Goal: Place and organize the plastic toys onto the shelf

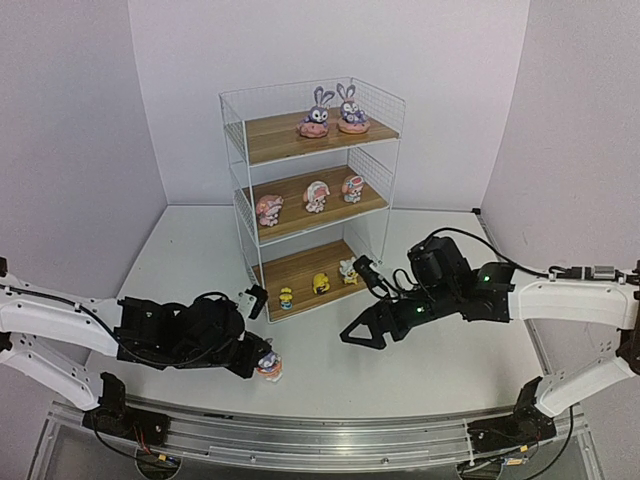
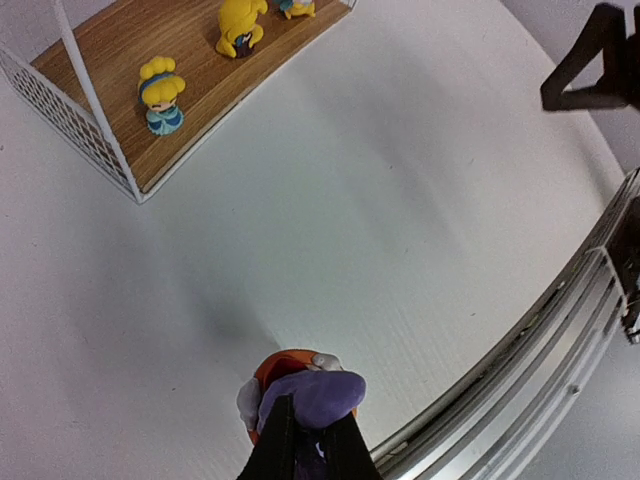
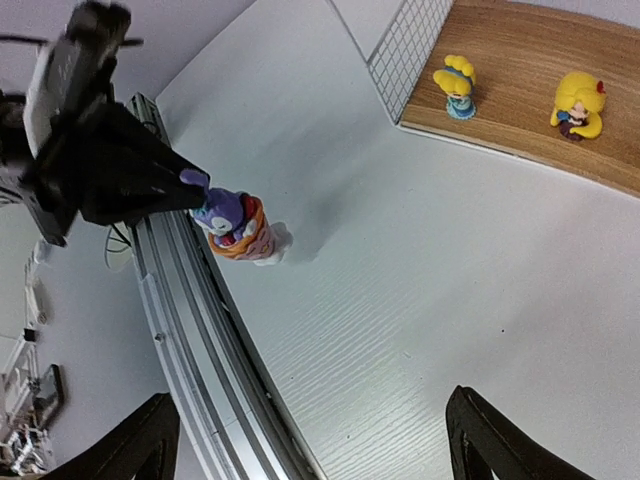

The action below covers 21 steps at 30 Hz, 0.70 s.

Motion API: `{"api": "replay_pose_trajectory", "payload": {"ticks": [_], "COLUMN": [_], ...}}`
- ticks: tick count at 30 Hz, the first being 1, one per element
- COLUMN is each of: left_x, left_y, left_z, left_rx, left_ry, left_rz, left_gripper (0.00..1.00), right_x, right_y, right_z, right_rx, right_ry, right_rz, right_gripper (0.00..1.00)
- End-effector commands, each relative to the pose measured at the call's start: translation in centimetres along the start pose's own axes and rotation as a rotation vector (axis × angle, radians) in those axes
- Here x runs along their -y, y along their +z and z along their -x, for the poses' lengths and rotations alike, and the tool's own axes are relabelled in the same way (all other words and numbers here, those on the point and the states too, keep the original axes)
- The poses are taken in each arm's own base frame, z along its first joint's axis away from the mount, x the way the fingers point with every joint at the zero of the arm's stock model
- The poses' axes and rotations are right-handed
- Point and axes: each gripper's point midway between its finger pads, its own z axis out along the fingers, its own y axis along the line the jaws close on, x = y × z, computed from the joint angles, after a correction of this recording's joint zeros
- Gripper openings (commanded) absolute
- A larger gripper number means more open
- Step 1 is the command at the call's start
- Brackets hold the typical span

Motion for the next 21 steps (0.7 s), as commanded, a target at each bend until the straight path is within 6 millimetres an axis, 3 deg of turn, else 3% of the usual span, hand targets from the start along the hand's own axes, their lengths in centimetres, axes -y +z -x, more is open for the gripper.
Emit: {"api": "replay_pose_trajectory", "payload": {"ticks": [1, 3, 9, 16, 21], "left_x": [4.1, 5.2, 9.4, 11.7, 12.3], "left_y": [-4.7, -5.5, -7.6, -8.1, -8.8], "left_z": [8.2, 9.1, 12.2, 12.7, 13.1], "left_rx": [0.173, 0.169, 0.191, 0.178, 0.195], "left_ry": [-0.385, -0.422, -0.349, -0.287, -0.291], "left_rz": [-0.153, -0.206, -0.376, -0.467, -0.524], "left_gripper": [0.00, 0.00, 0.00, 0.00, 0.00], "right_x": [-5.2, -6.7, -7.4, -7.9, -8.4], "right_y": [-1.0, -0.8, 0.7, 1.3, 1.9], "right_z": [2.2, 2.3, 2.8, 2.8, 1.8], "right_rx": [0.110, 0.132, 0.138, 0.138, 0.111], "right_ry": [-0.332, -0.438, -0.573, -0.643, -0.659], "right_rz": [0.023, -0.014, -0.077, -0.066, -0.009], "right_gripper": [0.90, 0.92, 0.92, 0.90, 0.80]}}
